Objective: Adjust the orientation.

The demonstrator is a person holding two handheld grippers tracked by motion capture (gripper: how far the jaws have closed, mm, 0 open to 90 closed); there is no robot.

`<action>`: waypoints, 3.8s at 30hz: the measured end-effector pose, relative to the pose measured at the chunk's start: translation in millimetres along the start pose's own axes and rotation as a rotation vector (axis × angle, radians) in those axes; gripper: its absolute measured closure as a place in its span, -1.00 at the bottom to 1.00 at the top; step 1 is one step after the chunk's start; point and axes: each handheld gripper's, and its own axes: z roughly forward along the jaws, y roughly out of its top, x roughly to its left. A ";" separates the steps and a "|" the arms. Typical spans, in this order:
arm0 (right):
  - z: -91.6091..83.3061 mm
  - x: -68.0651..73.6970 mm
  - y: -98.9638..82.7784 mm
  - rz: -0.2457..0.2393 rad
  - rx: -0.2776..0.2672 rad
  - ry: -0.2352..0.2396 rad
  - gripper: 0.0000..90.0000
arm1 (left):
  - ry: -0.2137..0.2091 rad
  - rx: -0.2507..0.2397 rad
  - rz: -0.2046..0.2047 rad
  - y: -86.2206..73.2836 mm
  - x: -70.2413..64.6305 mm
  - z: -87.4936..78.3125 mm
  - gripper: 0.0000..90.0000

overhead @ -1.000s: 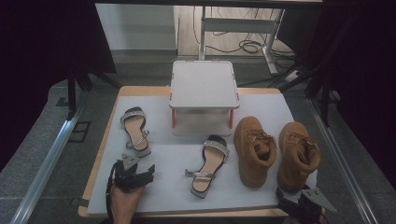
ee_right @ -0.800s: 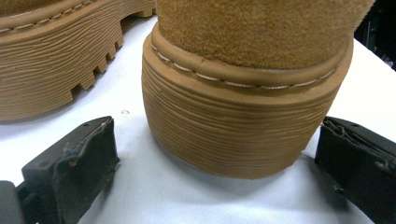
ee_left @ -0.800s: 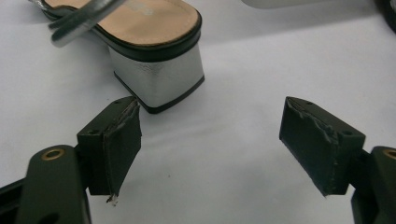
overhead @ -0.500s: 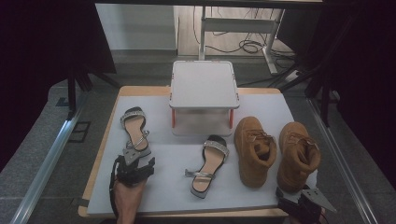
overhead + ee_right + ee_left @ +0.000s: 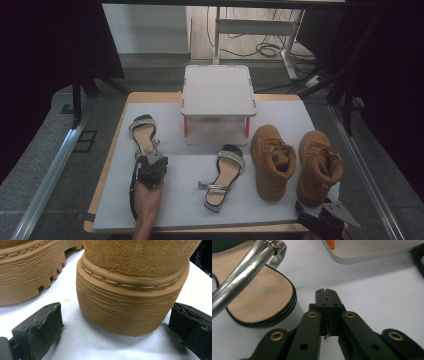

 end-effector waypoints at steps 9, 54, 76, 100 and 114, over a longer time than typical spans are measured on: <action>0.0 -0.2 -0.1 -0.002 0.001 0.000 -1.00 | 0.044 0.042 -0.002 1.1 5.0 13.0 1.00; 0.5 0.4 -0.2 0.002 -0.004 -0.002 -1.00 | 0.078 0.011 -0.126 -26.6 66.7 -33.5 0.88; 0.7 0.7 -0.2 0.003 -0.006 -0.004 -1.00 | 0.109 0.035 -0.089 -35.9 95.5 -45.0 -0.49; 0.5 0.4 -0.3 -0.001 -0.003 -0.004 -1.00 | 0.120 0.043 -0.147 -14.9 108.5 -1.9 -0.41; 0.5 0.4 -0.3 -0.001 -0.003 -0.004 -1.00 | 0.125 0.048 -0.167 -3.7 110.6 13.2 -0.41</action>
